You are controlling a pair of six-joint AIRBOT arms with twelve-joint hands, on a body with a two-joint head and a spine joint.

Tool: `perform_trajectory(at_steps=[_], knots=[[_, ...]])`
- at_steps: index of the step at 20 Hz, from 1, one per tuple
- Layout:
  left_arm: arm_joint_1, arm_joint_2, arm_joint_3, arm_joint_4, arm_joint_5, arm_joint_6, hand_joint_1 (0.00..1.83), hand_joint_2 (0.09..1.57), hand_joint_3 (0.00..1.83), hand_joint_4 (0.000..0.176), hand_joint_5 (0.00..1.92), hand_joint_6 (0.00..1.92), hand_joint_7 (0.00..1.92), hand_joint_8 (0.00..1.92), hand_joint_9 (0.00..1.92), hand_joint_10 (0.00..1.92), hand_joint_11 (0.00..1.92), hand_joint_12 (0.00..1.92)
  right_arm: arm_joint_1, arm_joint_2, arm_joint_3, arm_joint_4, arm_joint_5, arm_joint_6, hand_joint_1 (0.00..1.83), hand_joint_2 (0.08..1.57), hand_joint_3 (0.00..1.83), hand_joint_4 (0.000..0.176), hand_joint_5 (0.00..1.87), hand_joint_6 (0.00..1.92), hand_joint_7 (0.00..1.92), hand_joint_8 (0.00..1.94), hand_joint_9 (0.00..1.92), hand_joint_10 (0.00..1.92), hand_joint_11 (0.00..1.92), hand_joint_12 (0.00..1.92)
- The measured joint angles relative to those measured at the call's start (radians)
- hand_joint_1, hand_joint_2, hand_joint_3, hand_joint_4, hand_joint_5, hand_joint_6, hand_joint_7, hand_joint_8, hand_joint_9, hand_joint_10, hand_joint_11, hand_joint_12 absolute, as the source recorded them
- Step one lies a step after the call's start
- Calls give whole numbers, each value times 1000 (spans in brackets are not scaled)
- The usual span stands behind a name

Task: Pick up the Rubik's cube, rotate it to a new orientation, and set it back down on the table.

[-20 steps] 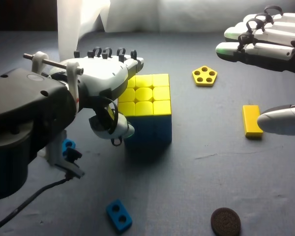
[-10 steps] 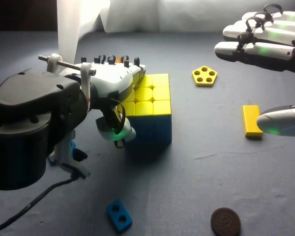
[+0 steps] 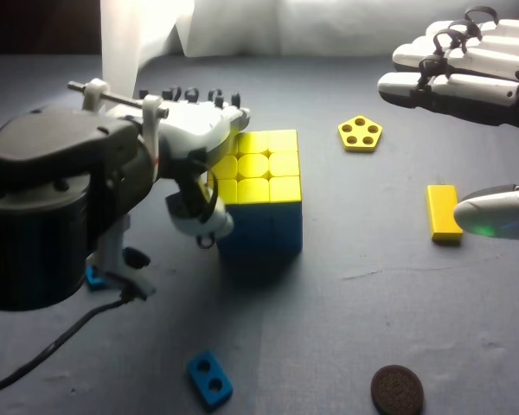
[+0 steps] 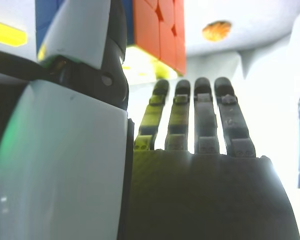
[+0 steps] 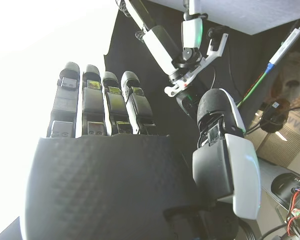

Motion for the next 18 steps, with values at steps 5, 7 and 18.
perform_trajectory(at_steps=[5, 7, 18], knots=[[-23, -31, 23, -35, -3, 13, 1079, 1076, 0, 0, 0, 0, 0, 0, 0, 0, 0, 0, 0, 2, 0, 0, 1, 0, 0, 1247, 6, 0, 0, 0, 3, 1, 1, 0, 0, 0], [-34, -51, 39, -56, -6, 22, 1056, 1085, 0, 0, 0, 0, 0, 0, 0, 0, 0, 0, 0, 2, 0, 0, 2, 0, 0, 1248, 6, 0, 0, 0, 0, 0, 0, 0, 0, 0], [-34, -73, 58, -93, -8, 56, 1026, 1088, 0, 0, 0, 0, 0, 0, 0, 0, 0, 0, 0, 2, 0, 0, 2, 0, 0, 1251, 4, 0, 0, 0, 4, 1, 9, 2, 0, 0]])
